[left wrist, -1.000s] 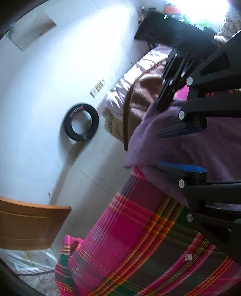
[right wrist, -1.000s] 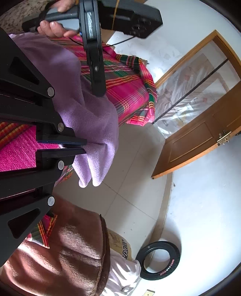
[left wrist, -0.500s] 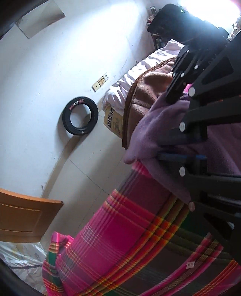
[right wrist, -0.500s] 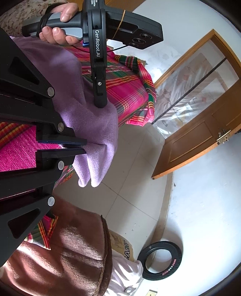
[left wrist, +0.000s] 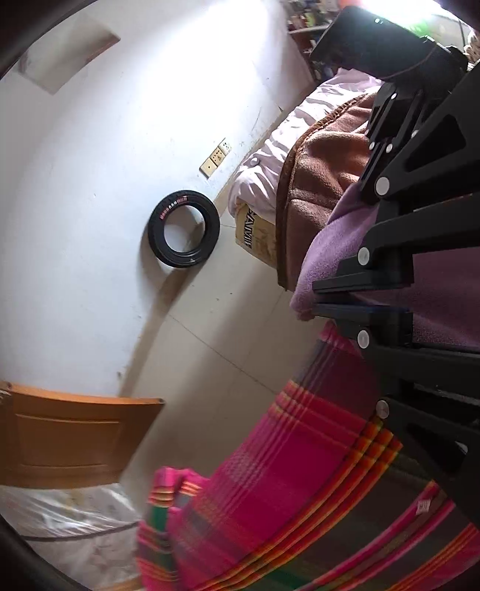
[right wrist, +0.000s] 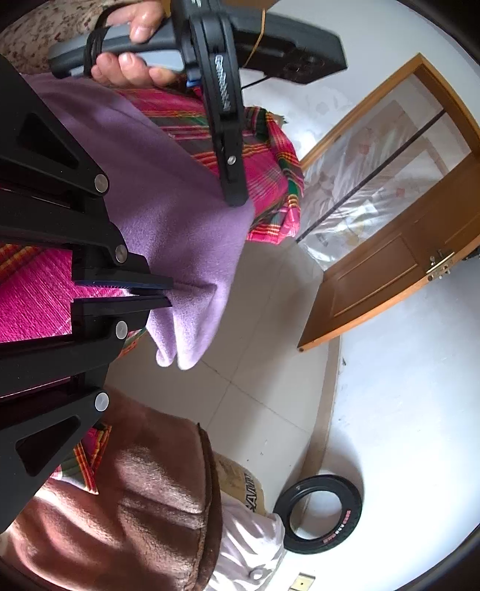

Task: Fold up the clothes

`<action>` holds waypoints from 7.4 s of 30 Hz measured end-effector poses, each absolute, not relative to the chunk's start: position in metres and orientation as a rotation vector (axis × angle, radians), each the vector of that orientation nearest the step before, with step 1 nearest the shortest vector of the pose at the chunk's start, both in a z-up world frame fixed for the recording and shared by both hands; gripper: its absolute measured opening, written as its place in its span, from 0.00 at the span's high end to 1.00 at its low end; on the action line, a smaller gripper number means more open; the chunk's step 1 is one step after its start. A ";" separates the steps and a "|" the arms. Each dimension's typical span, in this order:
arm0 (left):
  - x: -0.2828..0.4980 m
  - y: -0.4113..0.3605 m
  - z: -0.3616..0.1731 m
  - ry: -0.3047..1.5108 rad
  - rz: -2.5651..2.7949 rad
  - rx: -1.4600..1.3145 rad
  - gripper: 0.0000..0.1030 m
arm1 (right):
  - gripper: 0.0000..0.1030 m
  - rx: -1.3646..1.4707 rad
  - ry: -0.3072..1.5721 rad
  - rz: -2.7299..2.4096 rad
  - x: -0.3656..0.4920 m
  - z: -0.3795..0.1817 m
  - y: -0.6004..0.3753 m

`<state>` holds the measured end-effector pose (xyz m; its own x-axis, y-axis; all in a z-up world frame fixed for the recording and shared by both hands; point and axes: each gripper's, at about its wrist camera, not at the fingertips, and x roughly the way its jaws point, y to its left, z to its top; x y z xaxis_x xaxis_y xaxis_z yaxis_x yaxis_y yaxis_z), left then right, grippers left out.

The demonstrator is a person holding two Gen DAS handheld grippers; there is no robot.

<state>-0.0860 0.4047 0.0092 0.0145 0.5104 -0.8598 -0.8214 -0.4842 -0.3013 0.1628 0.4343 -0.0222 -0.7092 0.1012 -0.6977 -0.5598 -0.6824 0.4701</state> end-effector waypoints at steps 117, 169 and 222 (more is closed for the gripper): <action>0.005 -0.265 0.014 -0.932 2.729 -1.429 0.84 | 0.73 -2.054 0.093 3.251 -0.105 -0.001 0.060; -0.084 -0.198 -0.016 -0.736 2.517 -1.473 0.83 | 0.71 -2.641 0.320 3.039 -0.115 -0.019 0.033; -0.155 -0.078 -0.009 -0.138 2.123 -1.623 0.71 | 0.68 -2.127 0.281 3.303 -0.084 0.009 0.076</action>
<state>-0.1548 -0.0775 -0.0086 -0.1969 0.4155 -0.8880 -0.2969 -0.8885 -0.3499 -0.0843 0.0762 0.0090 -0.2031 -0.6656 -0.7181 0.5346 -0.6898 0.4882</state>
